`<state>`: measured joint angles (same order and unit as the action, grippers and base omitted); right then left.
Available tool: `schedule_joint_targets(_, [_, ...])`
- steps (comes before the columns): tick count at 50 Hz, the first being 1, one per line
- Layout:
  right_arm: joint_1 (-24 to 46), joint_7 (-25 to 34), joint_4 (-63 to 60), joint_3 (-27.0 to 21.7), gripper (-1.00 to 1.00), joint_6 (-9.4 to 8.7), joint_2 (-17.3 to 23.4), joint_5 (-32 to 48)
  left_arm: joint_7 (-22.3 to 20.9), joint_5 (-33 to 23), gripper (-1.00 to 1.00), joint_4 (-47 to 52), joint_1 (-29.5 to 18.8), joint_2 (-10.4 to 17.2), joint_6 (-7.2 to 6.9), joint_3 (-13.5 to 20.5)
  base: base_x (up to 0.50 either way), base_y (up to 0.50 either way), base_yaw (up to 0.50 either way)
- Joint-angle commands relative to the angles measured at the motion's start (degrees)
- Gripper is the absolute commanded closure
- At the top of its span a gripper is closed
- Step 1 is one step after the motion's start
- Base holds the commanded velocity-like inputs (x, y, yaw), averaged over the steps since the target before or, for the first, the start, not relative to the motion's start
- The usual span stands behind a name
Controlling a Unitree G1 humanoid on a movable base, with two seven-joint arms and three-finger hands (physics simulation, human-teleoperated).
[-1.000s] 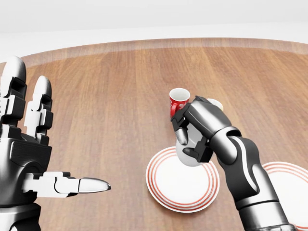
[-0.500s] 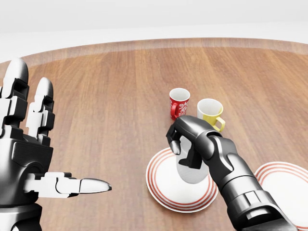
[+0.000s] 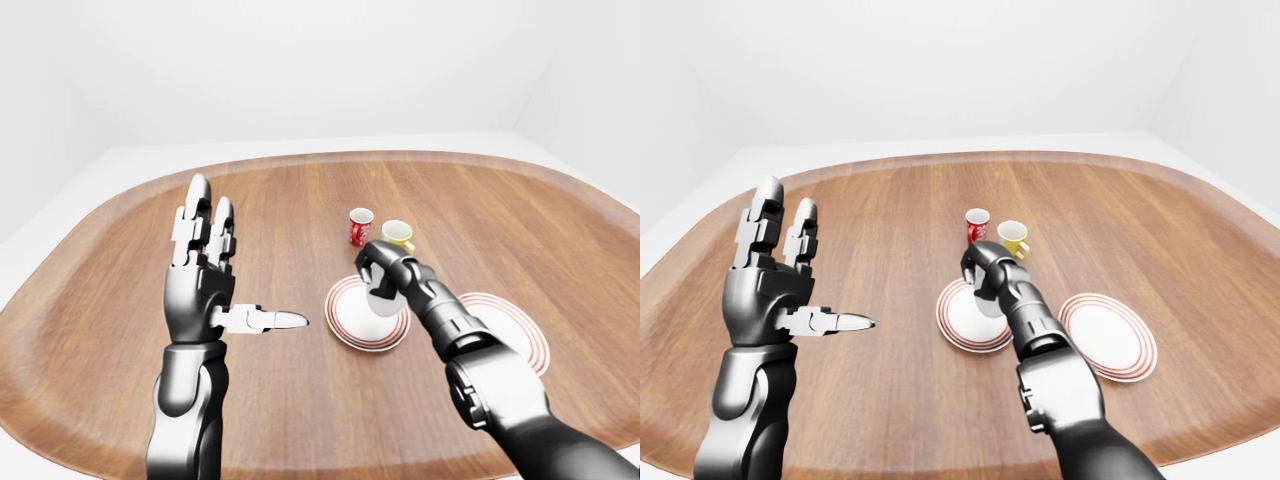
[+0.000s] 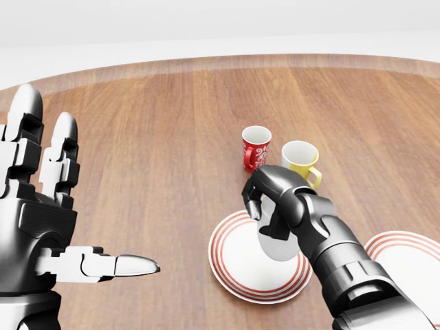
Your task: Put the white mug on the left plate.
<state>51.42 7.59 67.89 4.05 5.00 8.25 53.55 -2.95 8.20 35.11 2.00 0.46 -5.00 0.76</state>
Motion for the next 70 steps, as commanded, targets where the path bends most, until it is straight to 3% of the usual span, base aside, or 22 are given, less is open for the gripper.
schedule_joint_targets(1, [-0.1,-3.7,0.9,0.5,1.0,0.0,-1.0,-1.3,0.0,0.0,-1.0,-0.1,0.0,0.0,0.0,-0.1,0.0,0.0,0.0])
schedule_joint_targets(70, [-2.5,-9.4,3.4,1.6,1.0,0.0,-4.5,-0.5,0.1,0.4,-1.0,0.0,-0.3,0.1,0.0,0.4,0.0,0.0,0.0])
